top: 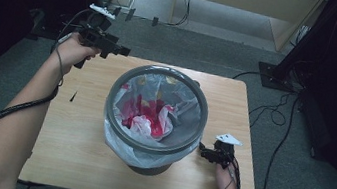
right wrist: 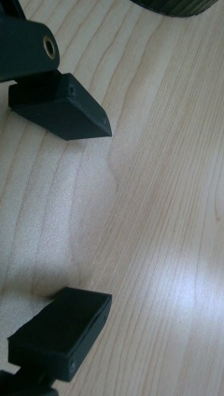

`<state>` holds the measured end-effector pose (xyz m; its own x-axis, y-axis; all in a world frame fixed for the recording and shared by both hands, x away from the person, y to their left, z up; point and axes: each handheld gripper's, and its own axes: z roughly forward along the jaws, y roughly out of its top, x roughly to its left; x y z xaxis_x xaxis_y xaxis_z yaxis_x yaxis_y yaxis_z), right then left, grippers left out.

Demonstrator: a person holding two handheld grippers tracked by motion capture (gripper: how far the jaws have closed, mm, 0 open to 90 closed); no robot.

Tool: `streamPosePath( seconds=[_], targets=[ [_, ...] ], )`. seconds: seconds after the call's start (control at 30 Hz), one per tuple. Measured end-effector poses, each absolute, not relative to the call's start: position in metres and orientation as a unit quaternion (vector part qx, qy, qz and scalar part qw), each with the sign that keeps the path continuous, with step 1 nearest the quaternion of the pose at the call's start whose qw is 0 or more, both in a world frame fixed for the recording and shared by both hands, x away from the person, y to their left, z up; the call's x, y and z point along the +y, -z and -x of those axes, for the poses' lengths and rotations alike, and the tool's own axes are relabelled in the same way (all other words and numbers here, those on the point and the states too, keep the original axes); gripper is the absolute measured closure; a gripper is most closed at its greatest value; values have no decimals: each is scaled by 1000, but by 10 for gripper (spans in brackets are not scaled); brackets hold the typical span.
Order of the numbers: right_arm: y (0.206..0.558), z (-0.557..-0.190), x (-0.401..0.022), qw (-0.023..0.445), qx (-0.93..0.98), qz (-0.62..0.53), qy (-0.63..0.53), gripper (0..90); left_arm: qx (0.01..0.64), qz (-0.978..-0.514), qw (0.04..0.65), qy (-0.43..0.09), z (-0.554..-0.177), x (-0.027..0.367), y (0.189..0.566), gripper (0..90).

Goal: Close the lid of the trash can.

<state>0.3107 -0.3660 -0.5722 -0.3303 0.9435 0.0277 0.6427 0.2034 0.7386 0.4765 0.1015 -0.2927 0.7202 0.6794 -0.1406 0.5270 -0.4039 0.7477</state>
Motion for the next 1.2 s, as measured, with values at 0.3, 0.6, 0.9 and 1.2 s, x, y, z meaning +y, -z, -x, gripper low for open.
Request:
streamPosePath(
  seconds=[0.3, 0.6, 0.9, 1.2],
  targets=[
    [572, -311, -365, 222, 743, -534, -336, 162, 376, -822, 411, -117, -474, 118, 317, 206],
    [572, -311, -364, 222, 746, -530, -337, 159, 391, -814, 406, -138, -468, 128, 351, 206],
    [572, -310, -363, 221, 745, -531, -337, 158, 398, -812, 404, -137, -456, 133, 392, 206],
    [572, -310, -361, 221, 745, -532, -337, 155, 417, -810, 389, -133, -440, 137, 436, 206]
  ],
)
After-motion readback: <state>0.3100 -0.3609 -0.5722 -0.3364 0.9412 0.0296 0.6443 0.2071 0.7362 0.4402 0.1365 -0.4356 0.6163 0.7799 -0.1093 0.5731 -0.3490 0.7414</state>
